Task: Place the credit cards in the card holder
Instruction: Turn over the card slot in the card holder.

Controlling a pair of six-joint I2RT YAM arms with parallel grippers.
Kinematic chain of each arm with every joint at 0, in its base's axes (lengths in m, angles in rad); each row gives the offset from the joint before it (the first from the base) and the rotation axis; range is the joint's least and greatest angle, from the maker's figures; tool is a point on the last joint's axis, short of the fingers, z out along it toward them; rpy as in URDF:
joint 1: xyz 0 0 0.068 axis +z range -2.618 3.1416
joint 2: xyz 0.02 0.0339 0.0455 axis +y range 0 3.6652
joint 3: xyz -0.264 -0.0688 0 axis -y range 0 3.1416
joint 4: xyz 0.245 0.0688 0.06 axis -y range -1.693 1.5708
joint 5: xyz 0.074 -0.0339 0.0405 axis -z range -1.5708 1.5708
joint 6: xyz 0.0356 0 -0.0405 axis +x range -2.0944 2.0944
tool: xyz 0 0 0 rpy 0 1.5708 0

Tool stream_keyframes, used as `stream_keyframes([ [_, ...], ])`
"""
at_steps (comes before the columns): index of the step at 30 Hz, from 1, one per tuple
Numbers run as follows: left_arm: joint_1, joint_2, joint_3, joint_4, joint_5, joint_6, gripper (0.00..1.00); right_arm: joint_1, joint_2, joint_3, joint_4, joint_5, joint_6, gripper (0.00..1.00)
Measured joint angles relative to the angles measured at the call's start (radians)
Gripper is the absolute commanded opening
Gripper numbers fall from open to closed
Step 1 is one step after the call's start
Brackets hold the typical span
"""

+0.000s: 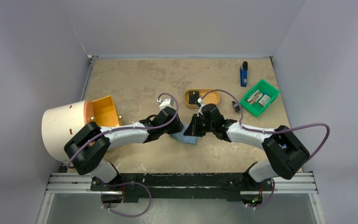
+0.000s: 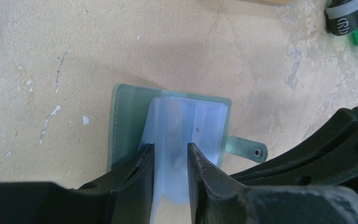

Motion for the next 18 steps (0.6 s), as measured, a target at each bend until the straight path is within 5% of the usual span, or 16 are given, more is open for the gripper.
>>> stream_keyframes([
  [18, -0.005, -0.026, 0.000, -0.090, -0.103, 0.003, 0.24, 0.000, -0.047, -0.055, -0.090, 0.134, 0.002, 0.00],
])
